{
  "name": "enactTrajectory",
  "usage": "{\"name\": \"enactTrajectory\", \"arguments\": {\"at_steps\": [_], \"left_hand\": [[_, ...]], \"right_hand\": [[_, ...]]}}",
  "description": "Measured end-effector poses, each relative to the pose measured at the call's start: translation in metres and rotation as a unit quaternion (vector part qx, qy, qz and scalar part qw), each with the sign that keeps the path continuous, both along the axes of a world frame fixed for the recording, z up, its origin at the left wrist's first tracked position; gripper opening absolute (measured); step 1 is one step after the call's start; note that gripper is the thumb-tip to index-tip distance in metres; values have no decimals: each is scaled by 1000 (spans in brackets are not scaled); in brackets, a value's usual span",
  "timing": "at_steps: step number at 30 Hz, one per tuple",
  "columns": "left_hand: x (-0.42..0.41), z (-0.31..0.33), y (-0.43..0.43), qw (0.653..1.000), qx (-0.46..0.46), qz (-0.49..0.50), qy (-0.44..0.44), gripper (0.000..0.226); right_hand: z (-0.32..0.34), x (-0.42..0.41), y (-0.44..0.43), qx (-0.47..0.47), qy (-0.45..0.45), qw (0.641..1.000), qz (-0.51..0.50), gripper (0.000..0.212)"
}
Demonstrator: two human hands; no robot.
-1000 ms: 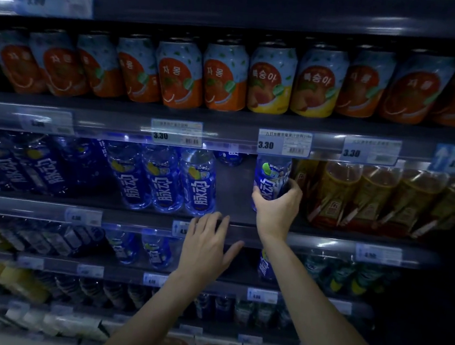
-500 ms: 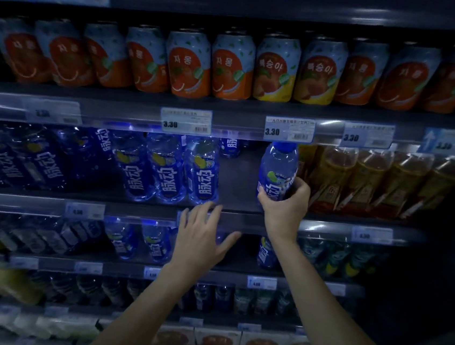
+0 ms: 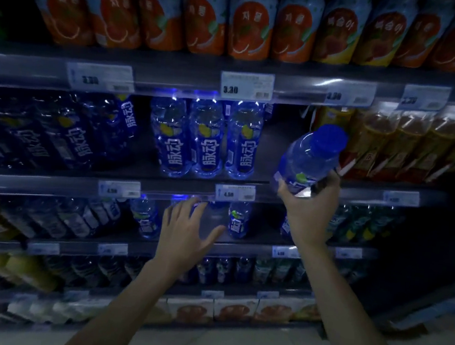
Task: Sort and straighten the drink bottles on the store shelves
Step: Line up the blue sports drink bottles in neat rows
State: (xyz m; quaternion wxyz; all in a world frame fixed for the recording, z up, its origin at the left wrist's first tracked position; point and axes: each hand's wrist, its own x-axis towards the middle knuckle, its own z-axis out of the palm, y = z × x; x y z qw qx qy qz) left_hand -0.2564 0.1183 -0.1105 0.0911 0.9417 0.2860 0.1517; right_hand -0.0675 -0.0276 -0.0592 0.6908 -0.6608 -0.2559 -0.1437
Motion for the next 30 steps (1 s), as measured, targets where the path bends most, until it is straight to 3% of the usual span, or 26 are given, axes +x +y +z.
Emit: {"name": "enactTrajectory", "arguments": {"at_steps": [15, 22, 30], "left_hand": [[-45, -144, 53, 998, -41, -26, 39, 67], [-33, -205, 83, 998, -28, -24, 54, 64], [-31, -235, 91, 996, -38, 9, 75, 59]], "right_hand": [[-195, -105, 40, -131, 179, 973, 64, 70], [-250, -88, 96, -176, 182, 966, 51, 68], [-261, -58, 147, -167, 167, 970, 57, 70]]}}
